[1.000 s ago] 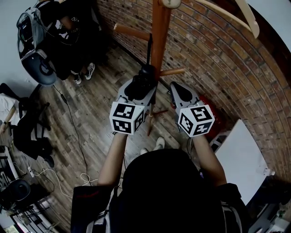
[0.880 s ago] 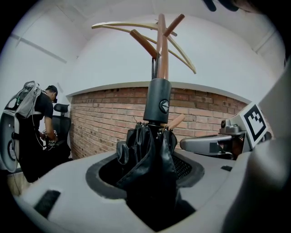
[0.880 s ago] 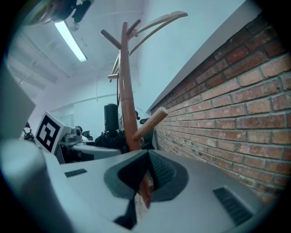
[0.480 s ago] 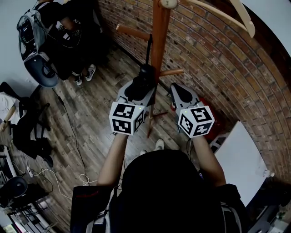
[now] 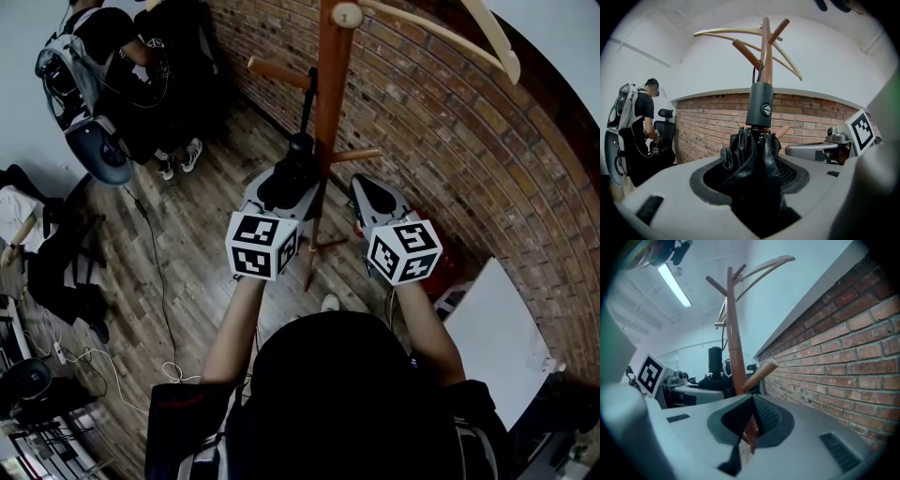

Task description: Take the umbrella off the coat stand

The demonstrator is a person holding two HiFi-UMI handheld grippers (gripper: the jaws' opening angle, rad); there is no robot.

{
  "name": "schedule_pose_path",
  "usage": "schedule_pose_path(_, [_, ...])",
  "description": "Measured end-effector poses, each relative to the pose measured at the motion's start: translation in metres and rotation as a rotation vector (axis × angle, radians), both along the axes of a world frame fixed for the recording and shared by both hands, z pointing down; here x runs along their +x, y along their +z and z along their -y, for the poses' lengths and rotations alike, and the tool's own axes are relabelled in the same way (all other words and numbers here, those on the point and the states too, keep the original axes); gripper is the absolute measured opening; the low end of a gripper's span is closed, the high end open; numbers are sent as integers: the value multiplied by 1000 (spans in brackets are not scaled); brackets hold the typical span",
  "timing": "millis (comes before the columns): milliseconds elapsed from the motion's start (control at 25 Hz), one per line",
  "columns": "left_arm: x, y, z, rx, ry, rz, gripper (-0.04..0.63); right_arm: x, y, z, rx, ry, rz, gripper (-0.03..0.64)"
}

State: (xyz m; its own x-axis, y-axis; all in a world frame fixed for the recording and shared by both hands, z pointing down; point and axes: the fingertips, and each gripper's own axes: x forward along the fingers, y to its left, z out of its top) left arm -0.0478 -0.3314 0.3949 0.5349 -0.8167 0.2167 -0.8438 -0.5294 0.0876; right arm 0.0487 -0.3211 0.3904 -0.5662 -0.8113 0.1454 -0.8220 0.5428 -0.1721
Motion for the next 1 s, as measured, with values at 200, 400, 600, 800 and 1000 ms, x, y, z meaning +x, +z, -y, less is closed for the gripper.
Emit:
schedule_pose_path(200, [-3,-9,0,15,-12,-7,267,-7,-5,2,7,-15,7,28])
schedule_pose_path(400, [-6,-15,-2,28,-17,-13,267,-18,-8,1,16,-40,7,28])
schedule_pose_path(600, [-11,-20,-3,38,-29,-19,267,-25,-10,1,24,-57,3,28])
schedule_pose_path(800, [-15,-26,-3,48,-32,-31,267,-32,-12,2,30,-73,2,28])
schedule_pose_path(1000, [-21,-29,-4,55,-48,-29,267,-39,-16,3,39,-94,3,28])
